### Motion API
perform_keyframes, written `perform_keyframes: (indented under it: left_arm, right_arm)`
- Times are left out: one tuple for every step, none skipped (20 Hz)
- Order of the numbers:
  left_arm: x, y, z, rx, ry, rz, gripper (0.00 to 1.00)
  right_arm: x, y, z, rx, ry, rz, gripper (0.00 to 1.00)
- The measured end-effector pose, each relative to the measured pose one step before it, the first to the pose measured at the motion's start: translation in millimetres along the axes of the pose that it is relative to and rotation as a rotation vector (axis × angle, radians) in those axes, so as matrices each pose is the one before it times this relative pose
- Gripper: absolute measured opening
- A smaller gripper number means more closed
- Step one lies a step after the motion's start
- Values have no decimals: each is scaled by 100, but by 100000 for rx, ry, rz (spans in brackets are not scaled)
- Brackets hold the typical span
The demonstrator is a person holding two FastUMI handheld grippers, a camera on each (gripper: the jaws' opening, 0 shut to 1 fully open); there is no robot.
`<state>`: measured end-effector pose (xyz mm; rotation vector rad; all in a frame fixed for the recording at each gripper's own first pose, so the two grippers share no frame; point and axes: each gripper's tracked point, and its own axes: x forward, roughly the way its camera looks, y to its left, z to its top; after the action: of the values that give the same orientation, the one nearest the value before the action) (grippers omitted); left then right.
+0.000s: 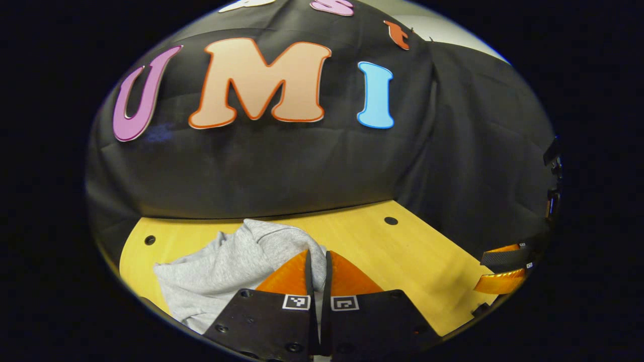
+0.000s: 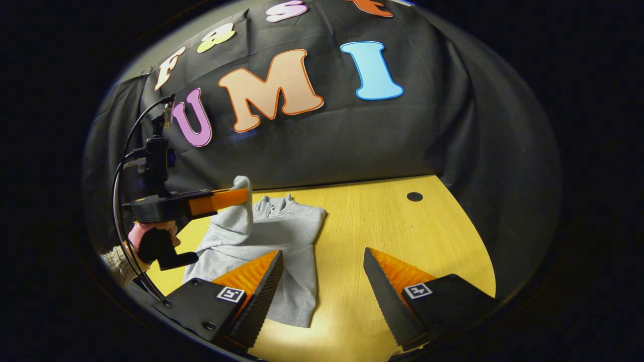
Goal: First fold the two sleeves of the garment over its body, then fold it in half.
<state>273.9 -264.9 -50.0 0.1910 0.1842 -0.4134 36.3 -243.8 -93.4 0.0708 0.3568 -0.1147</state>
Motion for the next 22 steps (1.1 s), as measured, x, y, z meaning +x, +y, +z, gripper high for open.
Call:
perform_keyframes:
  left_arm:
    - [911, -820, -537, -1033, 829, -1601, 0]
    - [1061, -363, -483, -1086, 630, -430, 0]
    - [1076, -135, -570, -1169, 1034, 70, 0]
    - [1060, -190, -512, -1315, 1241, -1, 0]
    - [1068, 3, -587, -1737, 617, 54, 0]
    - [962, -162, -472, -1609, 835, 160, 0]
    - [837, 105, -710, -610, 1228, 1018, 0]
    - [934, 309, -624, 419, 1519, 1596, 2]
    - [913, 230, -654, 383, 1248, 890, 3]
    - [817, 43, -530, -135, 1521, 21, 6]
    - [639, -77, -604, -317, 1032, -416, 10]
    - [682, -136, -262, -788, 878, -741, 11]
    - [872, -71, -440, -211, 581, -727, 13]
    - [655, -12, -666, 467, 1498, -733, 15]
    - [220, -14, -297, 897, 1767, -995, 27]
    - [139, 295, -351, 1593, 1432, 1295, 50]
    - [43, 922, -248, 2341, 1170, 3343, 72]
    - [-308, 806, -275, 1762, 1866, 1794, 95]
    - [-328, 455, -91, 131, 468, 489, 98]
    - [-695, 649, 380, -500, -415, 1019, 95]
    - [-876, 1103, 525, -1249, -1714, 1343, 93]
    - [-881, 888, 611, -1231, -1826, 1011, 93]
  right_arm:
    - [173, -223, 3, -173, -31, -371, 99]
    - [10, -295, -177, 31, 206, -388, 99]
    - [151, -169, -96, -69, 135, -409, 99]
    - [75, -316, -190, -69, 191, -524, 95]
    - [74, -147, -71, 231, 122, -444, 99]
    - [89, -145, -172, 685, 83, -478, 98]
    - [54, -148, -201, 1039, 260, -634, 98]
    - [198, -132, -495, 1119, 524, -556, 98]
    - [-10, -78, -401, 885, 556, -614, 98]
    - [28, -80, -525, 504, 548, -769, 99]
    - [16, -88, -429, 233, 482, -788, 99]
    - [6, -78, -556, 269, 835, -616, 99]
    - [-96, -94, -518, 361, 1068, -356, 99]
    - [-50, 24, -460, 296, 888, -64, 99]
    - [-93, -34, -371, -88, 857, -55, 96]
    - [-129, 129, -312, -357, 604, -193, 99]
    - [-117, 31, -188, -155, 389, -19, 99]
    - [253, 1, -351, 61, 475, 143, 99]
    - [176, 148, -227, 9, 218, 372, 96]
    - [387, 188, -169, -280, 317, 270, 96]
    - [281, 448, -182, -300, 660, 400, 99]
    - [36, 542, -69, -284, 263, 649, 99]
